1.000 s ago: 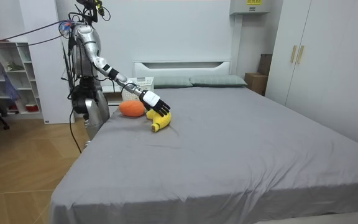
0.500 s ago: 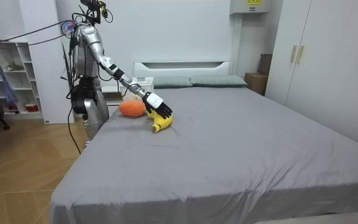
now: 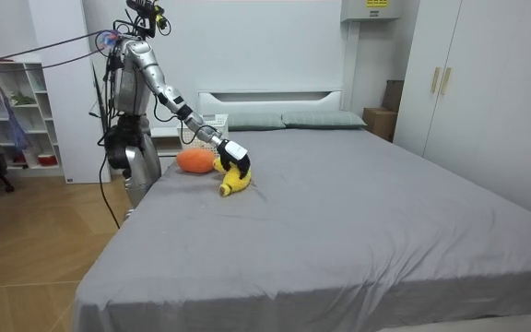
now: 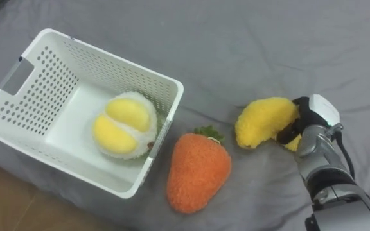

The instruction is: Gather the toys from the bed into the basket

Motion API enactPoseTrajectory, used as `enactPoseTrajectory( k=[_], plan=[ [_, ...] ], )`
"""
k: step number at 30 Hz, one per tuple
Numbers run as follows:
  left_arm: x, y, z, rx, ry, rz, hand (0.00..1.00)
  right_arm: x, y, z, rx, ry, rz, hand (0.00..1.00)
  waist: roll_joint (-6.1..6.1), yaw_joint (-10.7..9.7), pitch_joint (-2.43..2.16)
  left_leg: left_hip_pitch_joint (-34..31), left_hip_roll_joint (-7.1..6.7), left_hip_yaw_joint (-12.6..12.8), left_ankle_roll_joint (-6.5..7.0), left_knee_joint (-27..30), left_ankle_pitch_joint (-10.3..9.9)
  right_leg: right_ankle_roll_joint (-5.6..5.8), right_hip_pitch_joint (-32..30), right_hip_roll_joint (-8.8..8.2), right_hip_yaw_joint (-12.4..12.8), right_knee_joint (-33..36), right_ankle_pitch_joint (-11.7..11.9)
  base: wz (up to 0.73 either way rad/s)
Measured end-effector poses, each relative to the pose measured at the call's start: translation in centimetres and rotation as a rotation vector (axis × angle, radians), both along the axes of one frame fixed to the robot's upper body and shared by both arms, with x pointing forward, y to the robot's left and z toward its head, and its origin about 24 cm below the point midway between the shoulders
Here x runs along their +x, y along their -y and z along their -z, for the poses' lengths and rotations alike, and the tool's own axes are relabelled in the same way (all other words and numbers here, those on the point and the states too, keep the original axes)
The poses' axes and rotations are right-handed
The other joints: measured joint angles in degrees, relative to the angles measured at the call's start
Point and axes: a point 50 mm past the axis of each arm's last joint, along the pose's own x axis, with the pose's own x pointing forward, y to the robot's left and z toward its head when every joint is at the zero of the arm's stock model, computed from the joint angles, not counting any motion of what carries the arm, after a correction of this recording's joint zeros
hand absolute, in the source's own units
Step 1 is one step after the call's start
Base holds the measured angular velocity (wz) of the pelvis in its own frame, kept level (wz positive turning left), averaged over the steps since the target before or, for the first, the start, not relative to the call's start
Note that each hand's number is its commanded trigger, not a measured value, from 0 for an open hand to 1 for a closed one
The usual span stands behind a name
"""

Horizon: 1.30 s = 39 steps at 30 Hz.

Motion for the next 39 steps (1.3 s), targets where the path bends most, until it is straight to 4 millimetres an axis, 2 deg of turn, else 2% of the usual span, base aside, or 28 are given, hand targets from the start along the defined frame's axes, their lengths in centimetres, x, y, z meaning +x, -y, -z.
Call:
enactPoseTrajectory(
  k=[4,18,22,27,29,33,34,36,39],
  plan=[
    [0.0,0.0,0.0,-0.002,0.001,-0.006,0.0,-0.1,0.0,0.1,-0.007,-0.009,-0.006,1.0,0.42,0.2,0.22,-0.2,0.01,-0.1,-0.02,0.0,0.0,0.0,-0.1,0.04,-0.1,0.0,0.0,0.0],
    [0.4,-0.1,-0.1,-0.014,0.021,-0.002,0.0,-0.4,0.2,0.4,0.015,-0.028,-0.008,1.0,0.84,0.0,-0.08,0.0,-0.21,-1.1,-0.03,1.0,0.0,0.0,0.6,-0.04,-0.2,0.2,0.0,0.03],
    [0.3,-0.2,-0.1,-0.01,0.018,-0.001,0.0,-1.0,0.7,0.8,0.043,-0.027,0.026,1.0,0.99,-0.3,-0.6,0.0,-0.27,-1.6,-0.11,1.4,0.2,0.0,1.1,-0.08,-0.8,0.3,0.0,0.08],
    [0.1,-1.3,-0.3,0.005,0.021,-0.02,0.0,-1.5,0.8,1.3,0.074,-0.021,0.037,1.0,1.11,-0.5,-0.88,1.3,-0.26,-1.6,-0.16,1.5,0.2,-0.01,2.6,-0.06,-0.8,0.3,0.0,0.0],
    [-0.2,-1.7,-0.3,0.014,0.026,-0.045,0.0,-1.4,0.5,1.0,0.09,0.012,0.029,1.0,1.12,-1.1,-1.15,2.1,-0.27,-1.6,-0.16,1.3,0.2,-0.01,3.3,-0.09,-1.1,0.3,0.0,0.0],
    [-1.2,-2.0,-0.2,0.031,0.012,-0.076,0.0,1.0,-1.5,-2.3,0.125,0.198,-0.07,1.0,1.17,-3.6,-1.42,3.7,-0.19,-1.3,-0.16,1.1,0.2,-0.02,4.6,-0.08,-0.6,0.5,0.0,-0.05],
    [-1.2,-2.0,-0.2,0.034,0.012,-0.074,0.0,1.1,-2.1,-3.0,0.137,0.238,-0.101,1.0,1.09,-4.1,-1.99,4.7,-0.17,-1.3,-0.16,0.6,0.2,-0.02,5.4,-0.02,-0.4,0.3,0.0,0.0],
    [-1.8,-2.1,-0.1,0.037,0.0,-0.08,0.0,0.9,-3.1,-3.6,0.151,0.285,-0.15,1.0,1.02,-4.1,-2.74,6.7,-0.14,-1.2,-0.16,-0.2,0.2,-0.01,7.1,0.03,-0.4,0.0,0.0,0.0],
    [-2.2,-2.1,-0.3,0.041,0.022,-0.104,0.0,0.5,-4.8,-4.9,0.177,0.357,-0.235,1.0,1.12,-4.4,-3.03,9.5,-0.07,-0.8,-0.15,-1.3,0.2,0.05,9.3,-0.01,-0.3,0.0,0.0,-0.07]
  ],
)
